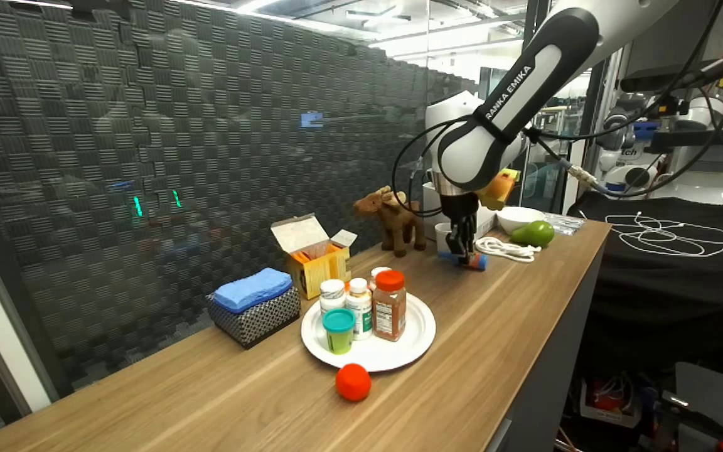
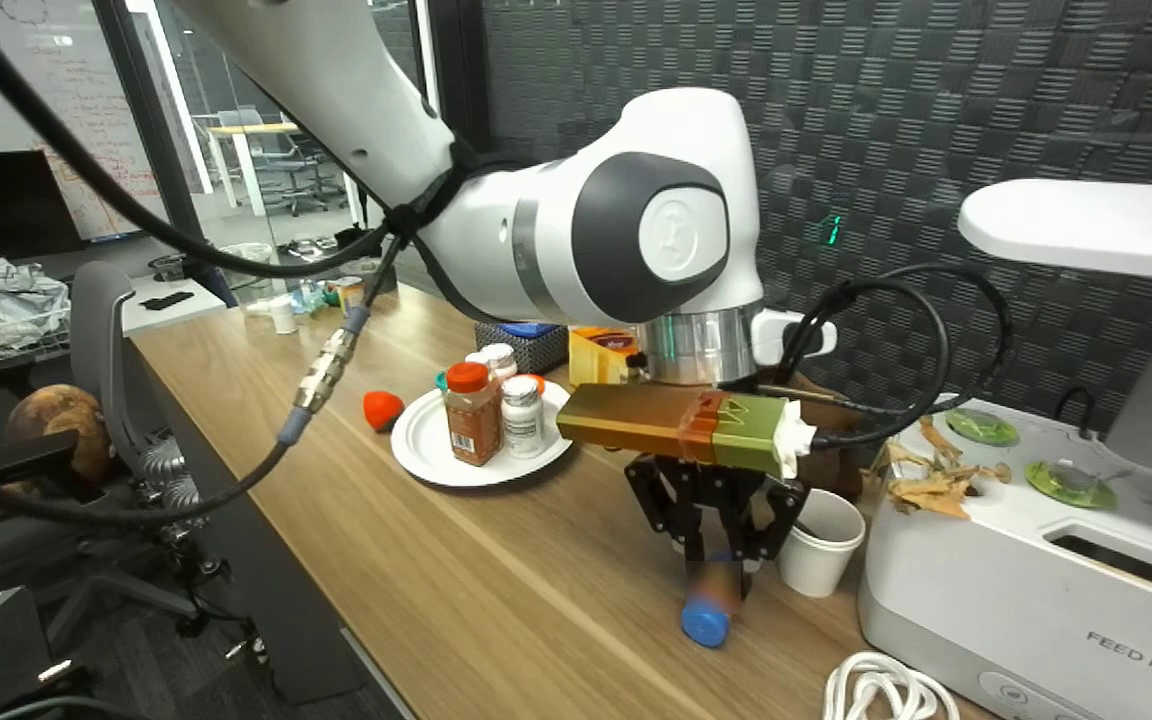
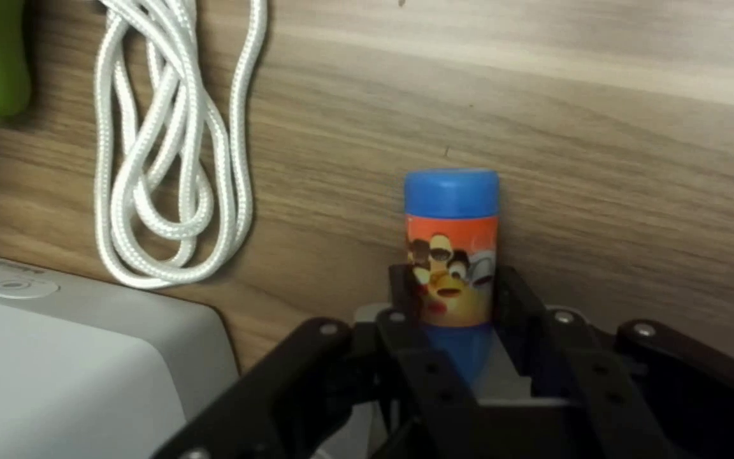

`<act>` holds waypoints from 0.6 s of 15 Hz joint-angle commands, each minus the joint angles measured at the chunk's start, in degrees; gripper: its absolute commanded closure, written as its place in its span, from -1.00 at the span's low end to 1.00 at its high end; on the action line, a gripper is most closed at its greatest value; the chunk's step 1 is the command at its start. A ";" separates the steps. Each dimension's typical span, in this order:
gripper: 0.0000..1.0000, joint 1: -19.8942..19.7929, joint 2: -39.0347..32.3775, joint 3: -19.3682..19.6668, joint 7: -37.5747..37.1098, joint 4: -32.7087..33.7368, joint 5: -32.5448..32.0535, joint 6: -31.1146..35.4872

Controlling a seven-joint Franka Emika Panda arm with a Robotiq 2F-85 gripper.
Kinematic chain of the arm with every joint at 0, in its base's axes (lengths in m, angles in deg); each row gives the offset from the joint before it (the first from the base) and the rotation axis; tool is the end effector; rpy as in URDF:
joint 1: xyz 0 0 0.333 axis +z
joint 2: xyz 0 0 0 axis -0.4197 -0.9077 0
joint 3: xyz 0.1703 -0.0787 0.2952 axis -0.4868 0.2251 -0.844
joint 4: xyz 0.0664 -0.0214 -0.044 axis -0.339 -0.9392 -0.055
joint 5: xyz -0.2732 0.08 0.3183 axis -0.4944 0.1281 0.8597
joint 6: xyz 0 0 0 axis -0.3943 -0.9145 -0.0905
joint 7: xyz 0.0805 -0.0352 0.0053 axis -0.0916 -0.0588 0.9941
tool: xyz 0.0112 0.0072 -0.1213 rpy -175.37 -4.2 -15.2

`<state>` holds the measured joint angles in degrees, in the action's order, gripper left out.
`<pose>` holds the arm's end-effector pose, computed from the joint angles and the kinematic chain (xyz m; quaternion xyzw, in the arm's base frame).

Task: Pick up all the objects surrounding the white plate and arrange them on the plate

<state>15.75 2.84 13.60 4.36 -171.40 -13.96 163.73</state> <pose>0.6431 -0.1957 0.2194 0.9863 0.0891 -0.0463 0.1312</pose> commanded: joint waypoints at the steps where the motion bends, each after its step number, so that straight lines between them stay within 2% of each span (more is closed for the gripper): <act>1: 0.80 3.41 5.26 0.39 -3.92 -6.07 -1.81 -0.53; 6: 0.80 10.75 14.16 0.35 -13.98 -13.10 -7.89 -3.43; 9: 0.80 13.97 20.66 -1.16 -20.30 -16.04 -11.54 -5.20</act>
<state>27.04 15.05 13.29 -10.22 -182.48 -21.70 160.40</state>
